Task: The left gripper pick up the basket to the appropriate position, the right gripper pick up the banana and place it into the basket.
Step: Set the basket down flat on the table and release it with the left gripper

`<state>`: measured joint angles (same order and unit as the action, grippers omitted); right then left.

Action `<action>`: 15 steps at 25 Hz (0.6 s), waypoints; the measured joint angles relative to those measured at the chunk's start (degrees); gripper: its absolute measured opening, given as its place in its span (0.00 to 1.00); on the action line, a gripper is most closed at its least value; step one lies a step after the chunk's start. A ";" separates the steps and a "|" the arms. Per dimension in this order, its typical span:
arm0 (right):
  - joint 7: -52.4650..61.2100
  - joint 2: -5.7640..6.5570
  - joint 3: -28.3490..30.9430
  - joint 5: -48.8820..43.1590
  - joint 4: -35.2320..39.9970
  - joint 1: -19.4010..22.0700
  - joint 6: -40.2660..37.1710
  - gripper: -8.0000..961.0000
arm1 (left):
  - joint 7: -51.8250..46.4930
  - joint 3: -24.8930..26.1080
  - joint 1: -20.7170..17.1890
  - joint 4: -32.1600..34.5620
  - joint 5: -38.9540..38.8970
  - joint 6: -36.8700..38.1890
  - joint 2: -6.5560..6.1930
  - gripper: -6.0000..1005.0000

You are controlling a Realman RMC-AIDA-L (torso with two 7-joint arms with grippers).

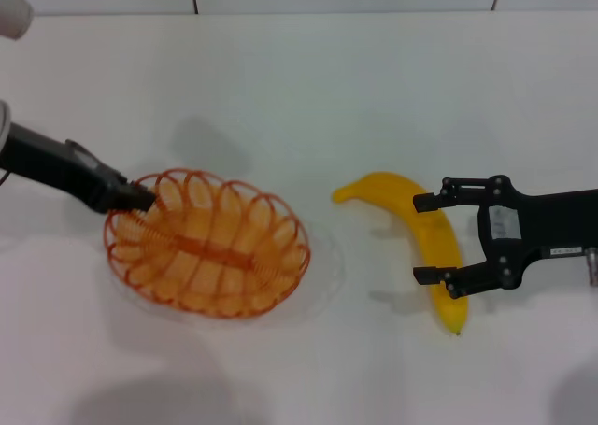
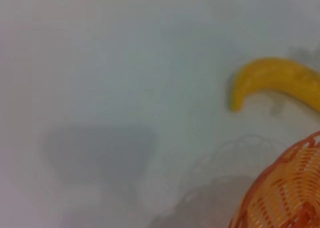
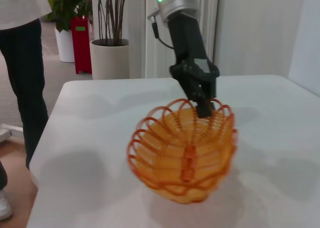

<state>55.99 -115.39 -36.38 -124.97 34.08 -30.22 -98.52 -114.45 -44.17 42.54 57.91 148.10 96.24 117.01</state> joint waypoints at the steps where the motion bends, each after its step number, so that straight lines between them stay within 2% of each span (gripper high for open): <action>1: 0.00 0.00 0.00 0.00 -0.12 -0.04 0.03 0.82 | -0.87 0.02 0.19 -0.57 -0.34 -0.74 -0.02 0.09; 8: 0.00 -0.01 0.00 0.00 -0.38 -0.37 0.09 0.82 | -6.53 -0.96 0.86 -3.37 -3.38 -4.34 0.13 0.08; 10: 0.00 0.00 0.00 0.02 -0.38 -0.41 0.09 0.82 | -9.98 -3.61 1.44 -6.34 -5.66 -6.80 0.18 0.08; 15: 0.00 -0.01 0.00 0.04 -0.37 -0.67 0.09 0.81 | -12.24 -5.83 3.57 -12.85 -5.52 -10.32 -0.10 0.08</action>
<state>55.99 -115.39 -36.38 -124.93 33.71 -30.89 -98.42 -126.69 -50.01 46.11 45.05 142.58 85.92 116.91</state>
